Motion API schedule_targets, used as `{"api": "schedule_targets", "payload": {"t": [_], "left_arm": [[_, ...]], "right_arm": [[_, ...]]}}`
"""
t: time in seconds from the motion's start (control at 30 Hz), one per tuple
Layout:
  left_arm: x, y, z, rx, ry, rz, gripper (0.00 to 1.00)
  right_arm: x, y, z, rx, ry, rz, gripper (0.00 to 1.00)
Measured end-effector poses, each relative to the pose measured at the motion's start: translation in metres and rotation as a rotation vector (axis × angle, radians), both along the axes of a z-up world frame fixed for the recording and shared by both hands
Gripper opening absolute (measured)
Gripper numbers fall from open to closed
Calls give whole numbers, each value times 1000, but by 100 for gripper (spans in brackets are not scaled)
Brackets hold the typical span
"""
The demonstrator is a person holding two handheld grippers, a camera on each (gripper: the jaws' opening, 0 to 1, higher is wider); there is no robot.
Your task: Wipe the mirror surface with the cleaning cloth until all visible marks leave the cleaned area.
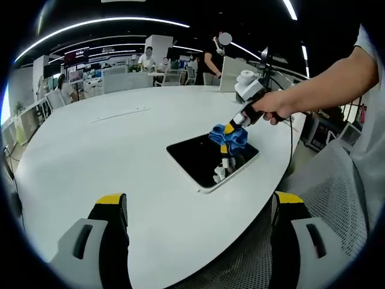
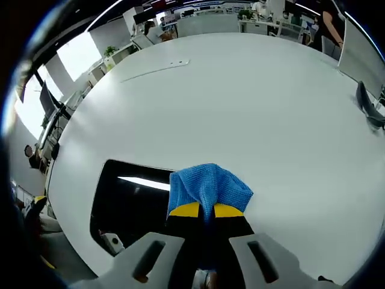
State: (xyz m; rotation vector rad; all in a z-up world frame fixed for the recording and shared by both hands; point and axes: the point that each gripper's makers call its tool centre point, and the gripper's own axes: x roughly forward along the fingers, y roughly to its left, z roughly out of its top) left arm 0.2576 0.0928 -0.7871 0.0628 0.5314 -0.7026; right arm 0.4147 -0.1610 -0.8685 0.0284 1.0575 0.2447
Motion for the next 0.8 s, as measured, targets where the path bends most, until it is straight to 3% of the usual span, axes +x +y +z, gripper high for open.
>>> {"api": "schedule_targets", "payload": {"t": [0.8], "left_arm": [[1,0,-1,2,2,3,99]], "right_arm": [[13,0,1,5,-11,-1,0]]}}
